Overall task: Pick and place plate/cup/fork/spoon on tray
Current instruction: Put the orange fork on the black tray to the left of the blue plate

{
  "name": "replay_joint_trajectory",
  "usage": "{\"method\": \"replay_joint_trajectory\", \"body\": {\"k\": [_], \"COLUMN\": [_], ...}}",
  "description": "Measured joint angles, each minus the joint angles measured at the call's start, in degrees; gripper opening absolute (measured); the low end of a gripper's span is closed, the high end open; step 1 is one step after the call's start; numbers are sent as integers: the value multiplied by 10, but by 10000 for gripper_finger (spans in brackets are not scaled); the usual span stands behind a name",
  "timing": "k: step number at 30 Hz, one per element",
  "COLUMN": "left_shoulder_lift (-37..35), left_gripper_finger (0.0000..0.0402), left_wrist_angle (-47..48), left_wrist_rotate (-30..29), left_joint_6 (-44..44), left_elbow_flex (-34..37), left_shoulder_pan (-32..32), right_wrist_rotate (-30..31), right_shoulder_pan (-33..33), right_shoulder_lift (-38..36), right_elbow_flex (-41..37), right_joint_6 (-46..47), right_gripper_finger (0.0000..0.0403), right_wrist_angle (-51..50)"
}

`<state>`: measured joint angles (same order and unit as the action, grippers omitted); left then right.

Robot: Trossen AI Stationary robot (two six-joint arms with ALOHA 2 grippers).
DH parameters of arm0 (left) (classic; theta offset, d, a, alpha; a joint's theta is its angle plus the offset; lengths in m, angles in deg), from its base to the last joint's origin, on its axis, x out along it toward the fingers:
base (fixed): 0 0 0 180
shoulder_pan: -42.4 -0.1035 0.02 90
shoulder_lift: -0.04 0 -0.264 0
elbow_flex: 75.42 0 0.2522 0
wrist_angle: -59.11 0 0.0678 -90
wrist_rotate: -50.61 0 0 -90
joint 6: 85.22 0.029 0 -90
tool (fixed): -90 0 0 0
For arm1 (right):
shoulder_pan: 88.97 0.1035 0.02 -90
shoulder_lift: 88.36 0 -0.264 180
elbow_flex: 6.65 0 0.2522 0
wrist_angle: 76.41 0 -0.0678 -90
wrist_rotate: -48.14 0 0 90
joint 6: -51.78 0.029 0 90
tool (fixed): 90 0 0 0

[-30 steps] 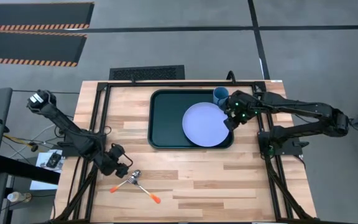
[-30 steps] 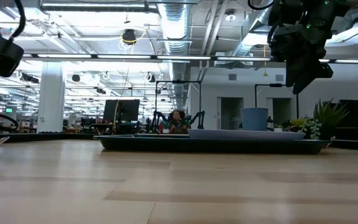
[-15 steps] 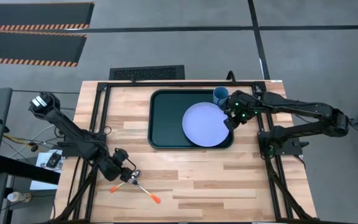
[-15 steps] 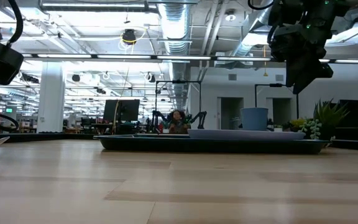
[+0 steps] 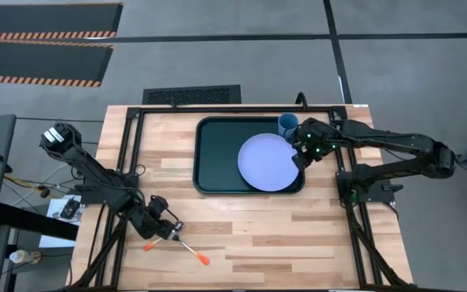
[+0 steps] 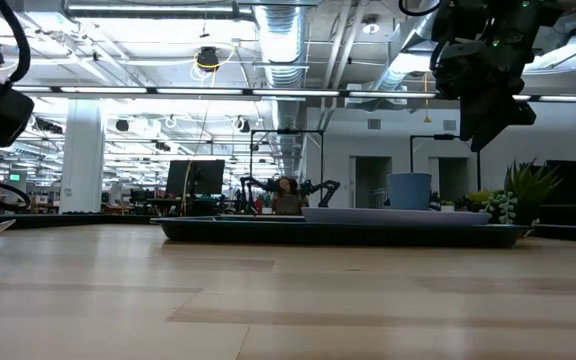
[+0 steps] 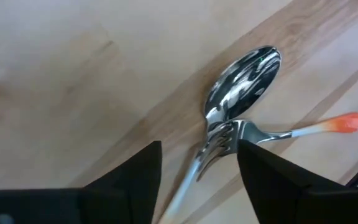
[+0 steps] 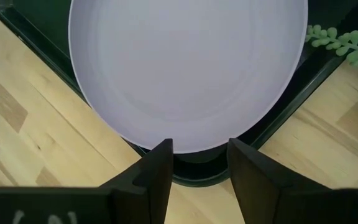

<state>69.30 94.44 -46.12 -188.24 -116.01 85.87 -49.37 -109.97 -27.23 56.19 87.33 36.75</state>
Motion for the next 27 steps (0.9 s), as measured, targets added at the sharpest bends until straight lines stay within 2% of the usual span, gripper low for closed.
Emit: {"method": "replay_joint_trajectory", "body": {"k": [9,17,27], "left_shoulder_lift": [20,20,-8], "left_gripper_finger": [132,12,2], "left_wrist_angle": [-25,-27,-17], "left_wrist_rotate": [15,18,19], "left_joint_6": [4,5,-26], "left_elbow_flex": [0,0,-10], "left_shoulder_pan": [0,-1,-3], "right_wrist_rotate": [0,0,0], "right_shoulder_pan": [0,0,0], "right_shoulder_lift": [0,0,0], "right_elbow_flex": [0,0,0], "right_joint_6": [-2,-1,-1], "right_gripper_finger": [174,169,166], "right_wrist_angle": [0,0,0]}}
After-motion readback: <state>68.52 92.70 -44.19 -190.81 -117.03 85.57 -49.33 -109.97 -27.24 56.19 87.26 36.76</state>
